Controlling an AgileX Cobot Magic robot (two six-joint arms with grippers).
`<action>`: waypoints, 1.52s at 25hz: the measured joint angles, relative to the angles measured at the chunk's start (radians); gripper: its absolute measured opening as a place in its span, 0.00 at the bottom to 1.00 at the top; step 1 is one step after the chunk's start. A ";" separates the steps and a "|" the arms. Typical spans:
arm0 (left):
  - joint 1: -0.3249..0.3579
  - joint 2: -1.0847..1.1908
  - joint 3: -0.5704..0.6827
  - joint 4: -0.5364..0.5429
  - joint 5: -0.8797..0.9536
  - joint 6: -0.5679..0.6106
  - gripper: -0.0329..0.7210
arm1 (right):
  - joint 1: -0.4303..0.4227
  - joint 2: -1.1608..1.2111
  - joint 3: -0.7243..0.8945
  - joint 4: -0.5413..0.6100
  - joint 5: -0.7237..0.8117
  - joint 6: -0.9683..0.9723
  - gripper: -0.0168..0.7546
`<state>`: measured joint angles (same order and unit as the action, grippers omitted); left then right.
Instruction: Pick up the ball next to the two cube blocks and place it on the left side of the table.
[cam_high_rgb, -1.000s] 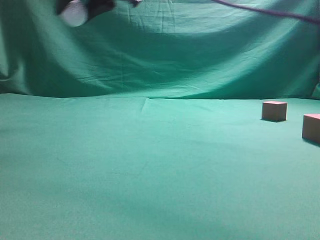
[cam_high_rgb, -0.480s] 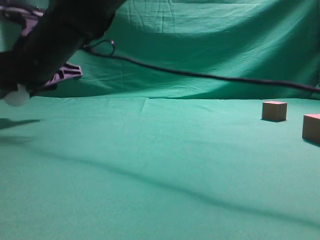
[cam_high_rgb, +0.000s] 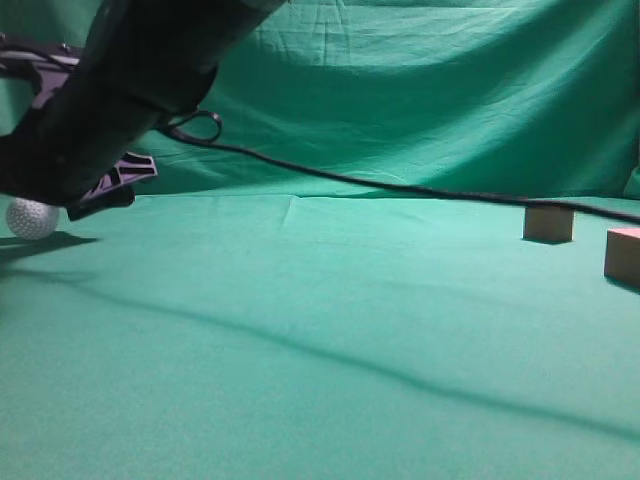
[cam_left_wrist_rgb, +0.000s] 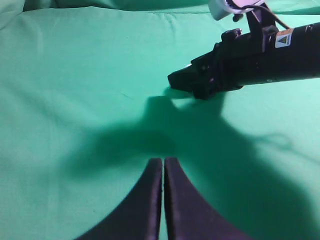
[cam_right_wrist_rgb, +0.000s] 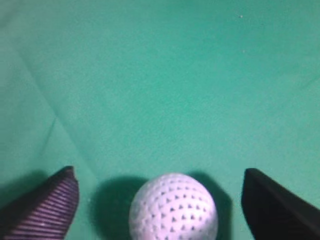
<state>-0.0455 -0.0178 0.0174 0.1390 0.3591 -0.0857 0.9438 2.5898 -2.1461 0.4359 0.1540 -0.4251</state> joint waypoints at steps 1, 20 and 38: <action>0.000 0.000 0.000 0.000 0.000 0.000 0.04 | -0.004 -0.023 0.000 -0.002 0.029 -0.004 0.82; 0.000 0.000 0.000 0.000 0.000 0.000 0.04 | -0.217 -0.738 -0.004 -0.117 1.089 0.193 0.02; 0.000 0.000 0.000 0.000 0.000 0.000 0.04 | -0.217 -1.424 0.916 -0.267 0.745 0.326 0.02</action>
<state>-0.0455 -0.0178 0.0174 0.1390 0.3591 -0.0857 0.7265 1.1663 -1.2298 0.1685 0.8989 -0.0992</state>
